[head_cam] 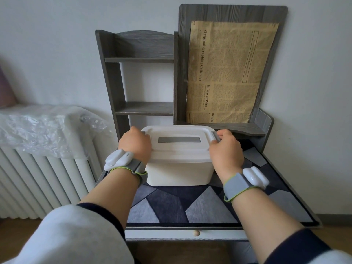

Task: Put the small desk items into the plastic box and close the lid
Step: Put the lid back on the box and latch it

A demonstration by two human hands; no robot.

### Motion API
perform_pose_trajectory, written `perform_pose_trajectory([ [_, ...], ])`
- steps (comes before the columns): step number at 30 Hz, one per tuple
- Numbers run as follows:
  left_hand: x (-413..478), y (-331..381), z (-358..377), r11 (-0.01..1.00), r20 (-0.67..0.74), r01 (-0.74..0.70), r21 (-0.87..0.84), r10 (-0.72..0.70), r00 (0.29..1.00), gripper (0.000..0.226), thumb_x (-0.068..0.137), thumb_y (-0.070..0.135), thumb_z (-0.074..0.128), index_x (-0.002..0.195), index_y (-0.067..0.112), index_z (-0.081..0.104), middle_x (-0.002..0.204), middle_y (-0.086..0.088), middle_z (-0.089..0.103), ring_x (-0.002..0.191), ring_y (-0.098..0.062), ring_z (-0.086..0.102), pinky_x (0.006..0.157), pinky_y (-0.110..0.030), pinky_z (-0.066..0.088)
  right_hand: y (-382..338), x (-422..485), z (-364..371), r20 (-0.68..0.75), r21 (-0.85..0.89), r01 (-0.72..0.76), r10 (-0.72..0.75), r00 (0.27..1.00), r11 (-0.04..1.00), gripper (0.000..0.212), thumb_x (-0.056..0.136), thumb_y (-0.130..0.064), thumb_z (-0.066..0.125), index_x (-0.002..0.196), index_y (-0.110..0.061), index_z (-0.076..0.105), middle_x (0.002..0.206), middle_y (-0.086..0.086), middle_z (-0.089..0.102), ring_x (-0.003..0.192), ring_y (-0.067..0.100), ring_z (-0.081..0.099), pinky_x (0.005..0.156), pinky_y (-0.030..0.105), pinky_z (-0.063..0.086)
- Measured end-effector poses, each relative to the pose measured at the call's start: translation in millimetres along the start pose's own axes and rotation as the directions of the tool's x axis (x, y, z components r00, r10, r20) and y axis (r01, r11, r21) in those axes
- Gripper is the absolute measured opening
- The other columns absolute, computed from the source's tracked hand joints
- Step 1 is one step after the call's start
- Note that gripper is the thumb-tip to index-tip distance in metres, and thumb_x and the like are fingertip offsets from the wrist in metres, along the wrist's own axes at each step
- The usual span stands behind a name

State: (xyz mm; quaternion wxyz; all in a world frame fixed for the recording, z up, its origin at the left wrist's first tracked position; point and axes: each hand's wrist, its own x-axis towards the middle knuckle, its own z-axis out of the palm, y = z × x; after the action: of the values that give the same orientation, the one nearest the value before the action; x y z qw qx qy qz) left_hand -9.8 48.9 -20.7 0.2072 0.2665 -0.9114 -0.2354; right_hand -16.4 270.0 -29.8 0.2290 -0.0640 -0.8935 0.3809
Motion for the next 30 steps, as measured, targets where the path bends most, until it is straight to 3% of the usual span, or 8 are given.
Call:
perform_pose_trajectory([
  [3, -2, 1, -3, 0.998, 0.015, 0.038, -0.057, -0.038, 0.999, 0.031, 0.093, 0.027, 0.048, 0.110, 0.002, 0.056, 0.109, -0.018, 0.066, 0.098, -0.037, 0.060, 0.072, -0.033, 0.040, -1, 0, 1, 0.021, 0.015, -0.005, 0.005, 1.000, 1.000, 0.041, 0.095, -0.015, 0.048, 0.136, -0.016, 0.051, 0.131, 0.006, 0.059, 0.114, 0.032, 0.057, 0.078, 0.037, 0.045],
  [6, -9, 4, -4, 0.990, 0.062, 0.113, -0.084, -0.108, 0.992, 0.034, 0.094, 0.020, 0.045, 0.122, 0.004, 0.050, 0.119, -0.018, 0.062, 0.108, -0.037, 0.058, 0.083, -0.037, 0.044, -2, 0, 3, 0.050, 0.015, -0.017, 0.016, 0.999, 1.000, 0.045, 0.096, -0.019, 0.046, 0.141, -0.015, 0.047, 0.136, 0.009, 0.053, 0.117, 0.033, 0.055, 0.076, 0.036, 0.040],
  [12, -20, 4, -2, 0.985, 0.085, 0.112, -0.128, -0.101, 0.991, 0.037, 0.096, 0.017, 0.038, 0.131, 0.008, 0.045, 0.129, -0.019, 0.055, 0.115, -0.039, 0.054, 0.091, -0.039, 0.042, 1, 1, -2, 0.166, -0.017, -0.070, 0.071, 0.983, 0.997, 0.038, 0.096, -0.026, 0.041, 0.131, -0.015, 0.046, 0.115, 0.009, 0.065, 0.099, 0.035, 0.060, 0.074, 0.037, 0.047],
  [18, -16, 6, -7, 0.990, 0.094, 0.117, -0.080, -0.109, 0.990, 0.035, 0.097, 0.015, 0.040, 0.129, 0.006, 0.048, 0.126, -0.018, 0.058, 0.115, -0.037, 0.056, 0.091, -0.039, 0.043, -6, 8, -4, 0.208, -0.098, -0.025, 0.045, 0.977, 0.995, 0.030, 0.096, -0.021, 0.043, 0.122, -0.008, 0.049, 0.110, 0.014, 0.064, 0.097, 0.036, 0.062, 0.075, 0.041, 0.052],
  [23, -3, -6, -23, 0.988, 0.053, 0.130, -0.084, -0.126, 0.991, 0.034, 0.096, 0.014, 0.040, 0.128, 0.004, 0.048, 0.125, -0.020, 0.058, 0.115, -0.039, 0.055, 0.092, -0.041, 0.042, -18, 6, 9, 0.226, -0.101, 0.030, -0.006, 0.974, 0.994, 0.026, 0.095, -0.025, 0.047, 0.116, -0.011, 0.055, 0.082, 0.000, 0.058, 0.087, 0.030, 0.063, 0.063, 0.032, 0.046],
  [27, 10, -18, -40, 0.987, 0.024, 0.142, -0.072, -0.140, 0.990, 0.033, 0.099, 0.021, 0.040, 0.125, 0.003, 0.051, 0.126, -0.021, 0.059, 0.117, -0.038, 0.055, 0.093, -0.039, 0.041, -36, 2, 23, 0.231, -0.063, 0.069, -0.053, 0.972, 0.996, 0.026, 0.095, -0.029, 0.050, 0.113, -0.013, 0.058, 0.093, 0.005, 0.065, 0.084, 0.026, 0.064, 0.063, 0.033, 0.050],
  [30, 19, -30, -48, 0.987, 0.016, 0.158, -0.042, -0.157, 0.987, 0.034, 0.100, 0.019, 0.040, 0.126, 0.003, 0.051, 0.128, -0.021, 0.058, 0.118, -0.038, 0.054, 0.094, -0.039, 0.041, -49, 2, 34, 0.247, -0.047, 0.104, -0.090, 0.965, 0.993, 0.025, 0.095, -0.030, 0.051, 0.109, -0.012, 0.060, 0.091, 0.004, 0.065, 0.078, 0.024, 0.061, 0.056, 0.028, 0.043],
])
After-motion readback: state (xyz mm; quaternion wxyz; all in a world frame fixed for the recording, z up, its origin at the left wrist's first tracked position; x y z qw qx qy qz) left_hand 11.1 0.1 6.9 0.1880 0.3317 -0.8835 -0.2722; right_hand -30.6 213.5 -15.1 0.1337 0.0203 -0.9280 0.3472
